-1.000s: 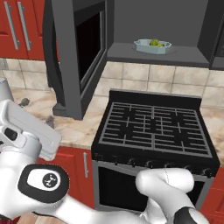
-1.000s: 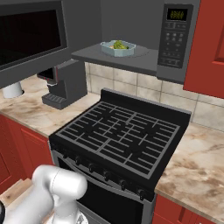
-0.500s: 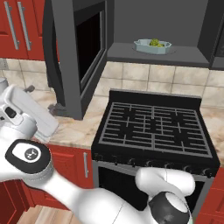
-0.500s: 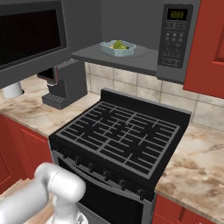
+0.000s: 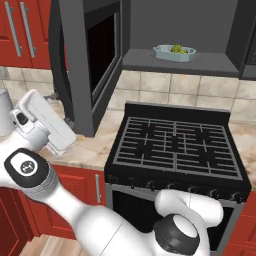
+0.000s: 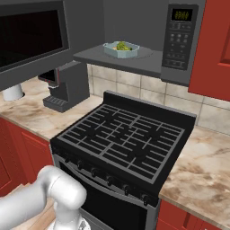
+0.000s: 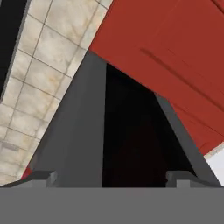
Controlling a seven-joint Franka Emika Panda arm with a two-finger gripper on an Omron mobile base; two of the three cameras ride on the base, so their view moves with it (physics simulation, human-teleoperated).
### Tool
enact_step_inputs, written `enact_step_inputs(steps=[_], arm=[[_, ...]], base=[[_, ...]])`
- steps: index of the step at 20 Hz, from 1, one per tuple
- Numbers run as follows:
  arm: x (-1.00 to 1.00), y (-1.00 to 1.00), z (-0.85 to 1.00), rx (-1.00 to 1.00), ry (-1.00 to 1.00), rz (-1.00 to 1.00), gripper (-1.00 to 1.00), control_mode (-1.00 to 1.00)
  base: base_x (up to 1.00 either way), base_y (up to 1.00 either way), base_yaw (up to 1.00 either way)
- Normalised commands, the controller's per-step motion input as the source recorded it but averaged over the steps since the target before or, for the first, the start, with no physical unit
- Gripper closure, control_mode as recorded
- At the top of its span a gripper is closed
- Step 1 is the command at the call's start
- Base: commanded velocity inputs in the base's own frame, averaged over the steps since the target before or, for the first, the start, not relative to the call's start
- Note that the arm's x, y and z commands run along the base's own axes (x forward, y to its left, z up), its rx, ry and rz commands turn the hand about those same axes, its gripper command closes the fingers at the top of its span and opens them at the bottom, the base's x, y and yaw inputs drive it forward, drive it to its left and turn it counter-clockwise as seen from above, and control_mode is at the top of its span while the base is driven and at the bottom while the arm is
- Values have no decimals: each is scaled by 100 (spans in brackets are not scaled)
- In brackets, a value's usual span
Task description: Place the tupperware containing the shrimp and broccoli meal in the microwave. Close the microwave door and press the start button to reheat the meal.
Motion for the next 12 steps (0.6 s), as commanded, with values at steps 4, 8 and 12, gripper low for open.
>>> enact_step_inputs(steps=[4, 8, 12], arm=[[-22, -100, 13, 1, -18, -26, -100, -100], [-5, -100, 22, 2, -13, -24, -100, -100], [0, -100, 39, 5, -14, -20, -100, -100]], base=[[0, 0, 0], [0, 0, 0], [0, 0, 0]])
